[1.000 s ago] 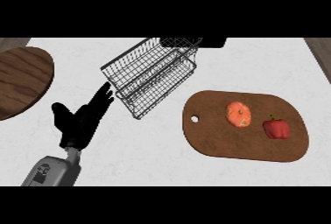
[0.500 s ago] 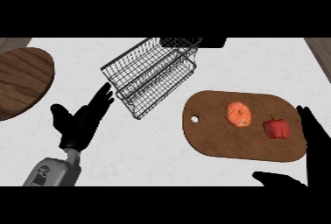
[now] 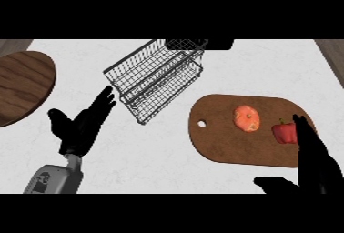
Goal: Pick the bell pepper from the cutting board and place it in the tiered basket
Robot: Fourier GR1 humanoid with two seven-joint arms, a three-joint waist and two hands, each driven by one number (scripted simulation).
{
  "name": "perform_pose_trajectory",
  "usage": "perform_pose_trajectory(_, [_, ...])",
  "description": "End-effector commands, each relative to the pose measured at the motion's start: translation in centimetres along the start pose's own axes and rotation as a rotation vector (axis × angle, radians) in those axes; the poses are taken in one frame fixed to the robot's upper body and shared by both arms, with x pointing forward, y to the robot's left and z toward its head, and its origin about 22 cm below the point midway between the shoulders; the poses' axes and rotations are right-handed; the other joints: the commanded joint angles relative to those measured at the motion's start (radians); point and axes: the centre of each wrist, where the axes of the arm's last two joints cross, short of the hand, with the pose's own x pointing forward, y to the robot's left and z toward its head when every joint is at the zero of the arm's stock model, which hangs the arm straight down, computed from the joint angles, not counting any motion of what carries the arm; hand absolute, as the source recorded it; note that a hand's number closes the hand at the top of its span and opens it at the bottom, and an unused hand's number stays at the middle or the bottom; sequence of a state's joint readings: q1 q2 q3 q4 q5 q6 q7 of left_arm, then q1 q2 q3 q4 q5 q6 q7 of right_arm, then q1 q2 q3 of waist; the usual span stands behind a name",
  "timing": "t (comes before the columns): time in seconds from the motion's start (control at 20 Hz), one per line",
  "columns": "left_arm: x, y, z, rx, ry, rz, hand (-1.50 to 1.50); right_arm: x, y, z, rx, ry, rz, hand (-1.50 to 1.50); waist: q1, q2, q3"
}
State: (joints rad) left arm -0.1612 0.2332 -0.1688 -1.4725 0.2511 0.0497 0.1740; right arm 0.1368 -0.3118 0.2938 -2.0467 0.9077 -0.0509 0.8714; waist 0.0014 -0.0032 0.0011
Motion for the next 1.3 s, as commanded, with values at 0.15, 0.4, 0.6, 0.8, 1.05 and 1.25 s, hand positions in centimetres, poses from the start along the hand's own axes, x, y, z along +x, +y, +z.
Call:
perform_pose_trajectory(0.15, [0.6,-1.2,-0.7,0.009,-0.005,-0.016,0.00,-2.5,1.3,-0.1,-0.044,0.029,0.015,-1.50,-0.006,0.003,-0.001])
perform_pose_trajectory(0.4, [-0.9,-1.6,-0.9,-0.007,0.020,-0.004,0.00,-0.5,1.7,-1.3,-0.072,0.038,0.008,-1.50,-0.004,0.003,-0.001])
perform_pose_trajectory(0.6, [0.4,-1.1,-0.8,0.001,0.011,-0.009,0.00,-3.5,3.4,-3.5,-0.085,0.029,-0.030,-1.50,-0.003,0.003,-0.001])
perform_pose_trajectory(0.8, [0.4,-0.4,-0.7,0.010,0.015,-0.010,0.00,-2.7,2.8,-2.6,-0.079,0.030,-0.045,-1.50,-0.004,0.003,-0.001])
perform_pose_trajectory(1.05, [0.0,-0.3,1.3,-0.003,0.029,-0.006,0.00,-5.4,2.3,-4.8,-0.063,0.027,-0.066,-1.50,-0.002,0.002,-0.001])
perform_pose_trajectory(1.25, [-0.3,-0.4,-0.1,-0.006,0.033,-0.006,0.00,-3.8,3.4,-5.8,-0.070,0.049,-0.077,-1.50,-0.003,0.003,-0.001])
